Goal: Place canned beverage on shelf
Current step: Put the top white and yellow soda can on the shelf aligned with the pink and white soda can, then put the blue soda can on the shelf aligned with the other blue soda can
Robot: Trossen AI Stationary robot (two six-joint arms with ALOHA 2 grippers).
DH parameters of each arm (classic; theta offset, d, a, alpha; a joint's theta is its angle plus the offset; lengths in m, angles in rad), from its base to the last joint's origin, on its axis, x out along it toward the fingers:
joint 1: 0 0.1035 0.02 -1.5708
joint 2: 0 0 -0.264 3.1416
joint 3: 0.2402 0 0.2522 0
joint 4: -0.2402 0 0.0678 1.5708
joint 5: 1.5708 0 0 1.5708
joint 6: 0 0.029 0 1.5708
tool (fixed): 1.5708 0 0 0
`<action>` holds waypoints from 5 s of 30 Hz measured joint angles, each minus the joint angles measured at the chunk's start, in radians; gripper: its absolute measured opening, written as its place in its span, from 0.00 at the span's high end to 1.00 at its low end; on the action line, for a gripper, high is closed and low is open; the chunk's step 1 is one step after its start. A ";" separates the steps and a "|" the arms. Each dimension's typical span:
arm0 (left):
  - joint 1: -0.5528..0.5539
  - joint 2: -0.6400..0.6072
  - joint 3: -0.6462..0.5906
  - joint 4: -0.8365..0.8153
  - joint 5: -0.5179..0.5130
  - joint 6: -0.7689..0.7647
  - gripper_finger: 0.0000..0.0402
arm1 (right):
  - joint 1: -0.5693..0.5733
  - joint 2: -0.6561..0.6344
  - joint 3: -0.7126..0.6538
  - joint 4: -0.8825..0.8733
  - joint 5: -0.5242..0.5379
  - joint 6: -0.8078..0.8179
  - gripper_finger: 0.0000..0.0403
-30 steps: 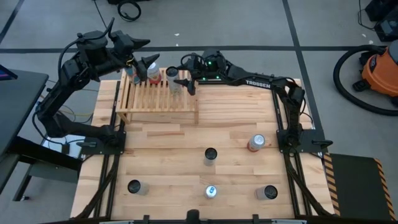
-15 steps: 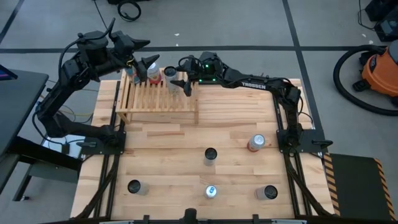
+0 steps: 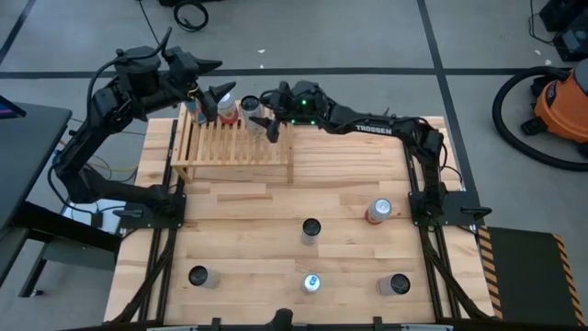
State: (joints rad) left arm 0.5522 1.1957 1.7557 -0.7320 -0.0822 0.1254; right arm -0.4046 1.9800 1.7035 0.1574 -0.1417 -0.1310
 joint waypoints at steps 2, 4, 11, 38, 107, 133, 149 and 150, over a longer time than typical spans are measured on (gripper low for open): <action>0.000 0.000 0.000 0.000 0.000 -0.001 0.21 | 0.006 0.000 0.000 0.003 0.023 -0.001 0.28; 0.000 0.000 0.000 0.001 0.000 -0.001 0.21 | 0.012 0.000 0.000 0.017 0.056 -0.001 0.28; 0.000 0.000 0.000 0.001 0.000 -0.004 0.21 | 0.026 0.016 0.000 0.096 0.217 0.024 0.29; 0.000 0.000 0.000 -0.006 0.000 -0.009 0.21 | 0.077 0.082 0.013 0.163 0.474 0.068 0.29; 0.000 0.000 0.000 -0.006 0.000 -0.010 0.21 | 0.073 0.096 0.012 0.194 0.433 0.133 0.24; 0.000 0.000 0.000 -0.031 0.000 -0.010 0.21 | 0.067 0.096 0.012 0.184 0.484 0.077 0.15; 0.001 0.000 0.000 -0.037 -0.004 0.000 0.21 | 0.083 0.022 0.011 0.118 0.481 0.038 0.15; 0.001 0.000 0.000 -0.037 -0.004 0.000 0.21 | 0.084 0.009 0.011 0.096 0.481 0.029 0.15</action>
State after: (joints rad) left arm 0.5533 1.1957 1.7554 -0.7691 -0.0864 0.1257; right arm -0.3204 1.9895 1.7149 0.2531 0.3391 -0.1016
